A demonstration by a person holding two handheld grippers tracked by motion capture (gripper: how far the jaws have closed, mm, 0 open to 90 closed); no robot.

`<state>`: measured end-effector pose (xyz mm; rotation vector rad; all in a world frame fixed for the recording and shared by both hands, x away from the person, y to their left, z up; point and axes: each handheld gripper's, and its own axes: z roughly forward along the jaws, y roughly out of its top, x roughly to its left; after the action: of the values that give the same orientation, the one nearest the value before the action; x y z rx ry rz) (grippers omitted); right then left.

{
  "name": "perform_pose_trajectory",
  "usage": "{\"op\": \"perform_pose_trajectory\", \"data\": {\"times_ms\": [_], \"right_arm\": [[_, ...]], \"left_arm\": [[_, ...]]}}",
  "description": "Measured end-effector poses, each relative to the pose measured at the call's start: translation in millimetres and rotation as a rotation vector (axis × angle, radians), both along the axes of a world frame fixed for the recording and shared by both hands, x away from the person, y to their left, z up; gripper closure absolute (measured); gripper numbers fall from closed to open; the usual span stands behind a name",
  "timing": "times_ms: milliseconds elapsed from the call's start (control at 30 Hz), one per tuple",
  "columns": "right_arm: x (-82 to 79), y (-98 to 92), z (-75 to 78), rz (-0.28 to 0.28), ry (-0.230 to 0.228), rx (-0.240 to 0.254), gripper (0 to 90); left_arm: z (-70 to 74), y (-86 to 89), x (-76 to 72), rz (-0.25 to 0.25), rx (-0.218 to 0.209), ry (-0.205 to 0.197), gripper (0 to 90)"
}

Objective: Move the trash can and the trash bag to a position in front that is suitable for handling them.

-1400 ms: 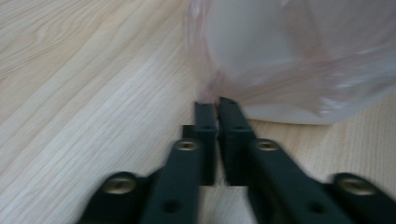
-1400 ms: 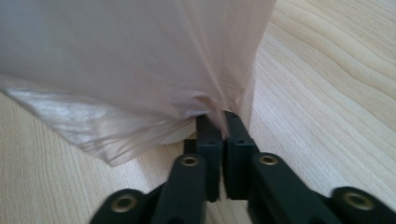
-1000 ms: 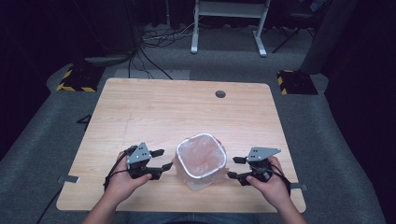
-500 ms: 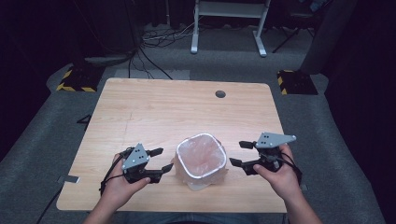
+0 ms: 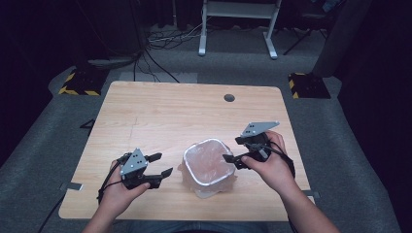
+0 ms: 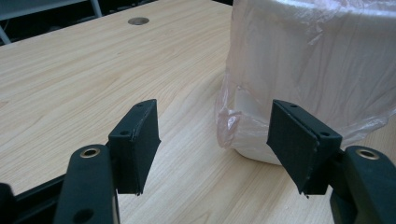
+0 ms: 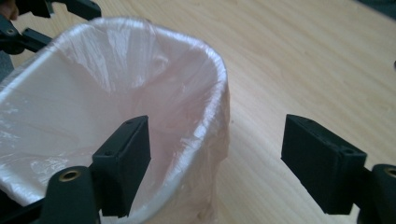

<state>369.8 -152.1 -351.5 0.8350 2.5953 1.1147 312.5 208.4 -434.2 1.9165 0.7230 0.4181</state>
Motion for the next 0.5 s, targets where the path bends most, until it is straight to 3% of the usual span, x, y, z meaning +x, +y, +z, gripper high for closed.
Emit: {"op": "perform_pose_trajectory", "data": {"times_ms": [100, 233, 400, 500], "right_arm": [[1.2, 6.8, -1.4, -0.004, 0.033, -0.055, 25.1], [3.5, 20.4, -5.4, -0.005, 0.055, -0.178, 25.3], [5.8, 39.4, -10.1, -0.008, 0.049, -0.348, 27.5], [7.9, 48.0, -10.9, -0.008, 0.047, -0.412, 28.7]], "left_arm": [[-1.8, -1.8, 2.0, -0.005, 0.000, 0.005, 34.1], [-2.8, -6.1, 3.2, -0.019, -0.003, 0.013, 34.2], [-2.3, -8.4, 4.3, -0.031, 0.000, 0.015, 34.1], [-2.7, -8.1, 5.6, -0.030, 0.007, 0.008, 34.1]]}}
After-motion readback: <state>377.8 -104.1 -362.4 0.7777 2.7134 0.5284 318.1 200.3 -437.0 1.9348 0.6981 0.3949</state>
